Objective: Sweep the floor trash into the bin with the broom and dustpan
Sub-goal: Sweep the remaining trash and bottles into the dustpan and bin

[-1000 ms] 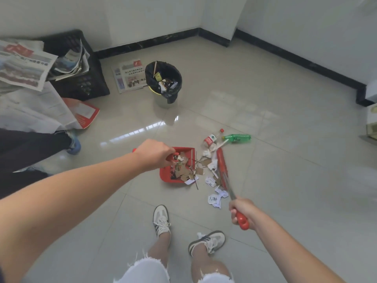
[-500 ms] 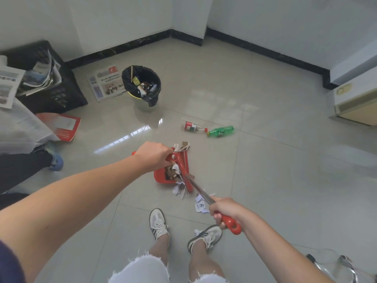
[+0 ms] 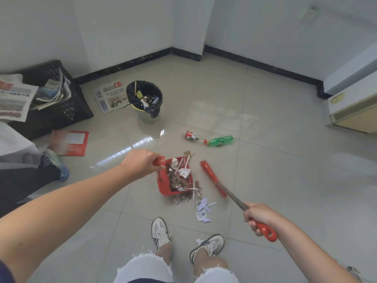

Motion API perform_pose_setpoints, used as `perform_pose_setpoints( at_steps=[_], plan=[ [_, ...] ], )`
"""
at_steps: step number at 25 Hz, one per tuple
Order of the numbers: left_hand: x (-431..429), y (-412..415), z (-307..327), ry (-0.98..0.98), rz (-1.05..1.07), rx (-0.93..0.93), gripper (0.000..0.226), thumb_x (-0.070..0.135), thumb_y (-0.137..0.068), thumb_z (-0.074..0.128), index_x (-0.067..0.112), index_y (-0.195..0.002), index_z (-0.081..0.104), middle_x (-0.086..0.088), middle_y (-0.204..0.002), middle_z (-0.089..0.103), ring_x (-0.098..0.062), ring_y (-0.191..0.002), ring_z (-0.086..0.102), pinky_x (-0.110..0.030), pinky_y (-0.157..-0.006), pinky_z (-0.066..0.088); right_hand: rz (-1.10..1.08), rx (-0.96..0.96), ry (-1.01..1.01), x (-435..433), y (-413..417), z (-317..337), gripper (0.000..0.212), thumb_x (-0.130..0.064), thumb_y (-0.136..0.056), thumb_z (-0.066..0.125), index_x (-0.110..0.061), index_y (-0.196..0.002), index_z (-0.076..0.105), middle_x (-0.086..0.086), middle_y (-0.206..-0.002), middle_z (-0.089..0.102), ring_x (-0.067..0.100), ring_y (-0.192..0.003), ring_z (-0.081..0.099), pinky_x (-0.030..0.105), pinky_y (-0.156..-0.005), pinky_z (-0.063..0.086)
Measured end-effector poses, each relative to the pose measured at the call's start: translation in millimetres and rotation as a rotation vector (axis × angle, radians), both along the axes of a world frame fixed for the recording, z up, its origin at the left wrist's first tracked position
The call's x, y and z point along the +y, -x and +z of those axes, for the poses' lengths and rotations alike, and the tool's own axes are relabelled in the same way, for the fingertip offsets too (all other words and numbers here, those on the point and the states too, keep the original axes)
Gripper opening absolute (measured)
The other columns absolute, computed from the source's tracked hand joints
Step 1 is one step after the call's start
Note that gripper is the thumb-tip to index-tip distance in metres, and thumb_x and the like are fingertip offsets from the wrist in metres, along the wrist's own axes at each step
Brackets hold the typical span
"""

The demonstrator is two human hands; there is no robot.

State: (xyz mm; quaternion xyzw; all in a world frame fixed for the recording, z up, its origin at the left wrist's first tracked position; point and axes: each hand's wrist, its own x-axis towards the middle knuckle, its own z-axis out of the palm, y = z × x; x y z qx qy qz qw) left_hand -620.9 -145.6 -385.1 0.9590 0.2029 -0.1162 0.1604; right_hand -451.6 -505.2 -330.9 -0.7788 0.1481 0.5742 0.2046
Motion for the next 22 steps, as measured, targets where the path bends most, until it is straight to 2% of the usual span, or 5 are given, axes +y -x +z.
perform_pose_setpoints(
  at_steps=[8,14,16,18,22],
  plan=[
    [-17.0,-18.6,65.8,0.014,0.189,-0.050,0.046,0.061,-0.082,0.058,0.029,-0.057,0.037,0.012,-0.055,0.045,-0.016,-0.061,0.047,-0.025,-0.046,0.025,0.084,-0.101,0.013,-34.2,-62.3,6.2,0.062,0.009,-0.082,0.043,-0.019,-0.137,0.046,0.004,-0.044,0.040,0.013,-0.032,0.036,0.012,-0.038,0.031],
    [-44.3,-37.6,117.9,-0.026,0.292,-0.110,0.047,0.066,-0.080,0.058,0.026,-0.059,0.044,0.009,-0.058,0.054,-0.014,-0.062,0.050,-0.026,-0.049,0.032,0.262,-0.024,0.039,-26.8,-129.6,15.2,0.017,0.005,-0.086,0.046,-0.012,-0.086,0.049,0.001,-0.040,0.041,0.007,-0.026,0.040,0.010,-0.035,0.031],
    [-49.0,-39.1,136.3,-0.037,0.359,-0.130,0.046,0.065,-0.079,0.059,0.027,-0.058,0.046,0.010,-0.059,0.055,-0.013,-0.063,0.051,-0.027,-0.050,0.035,0.293,0.026,0.040,-28.9,-151.7,18.0,0.029,0.003,-0.087,0.047,-0.014,-0.108,0.057,0.000,-0.038,0.041,0.006,-0.025,0.041,0.010,-0.033,0.032],
    [-52.9,-39.0,153.2,-0.032,0.461,-0.150,0.043,0.065,-0.078,0.060,0.025,-0.064,0.055,0.008,-0.063,0.059,-0.014,-0.066,0.055,-0.032,-0.057,0.044,0.340,0.036,0.048,-30.3,-173.9,18.0,0.051,0.001,-0.087,0.047,-0.007,-0.137,0.047,-0.001,-0.038,0.041,0.006,-0.026,0.040,0.010,-0.034,0.032],
    [-61.4,-43.9,184.4,-0.015,0.670,-0.257,0.048,0.066,-0.074,0.065,0.020,-0.062,0.062,0.007,-0.054,0.057,-0.008,-0.051,0.053,-0.026,-0.049,0.040,0.475,0.081,0.038,-26.5,-202.2,16.8,0.061,-0.001,-0.085,0.047,-0.008,-0.145,0.038,-0.001,-0.044,0.039,0.006,-0.032,0.039,0.011,-0.038,0.030]
  ],
)
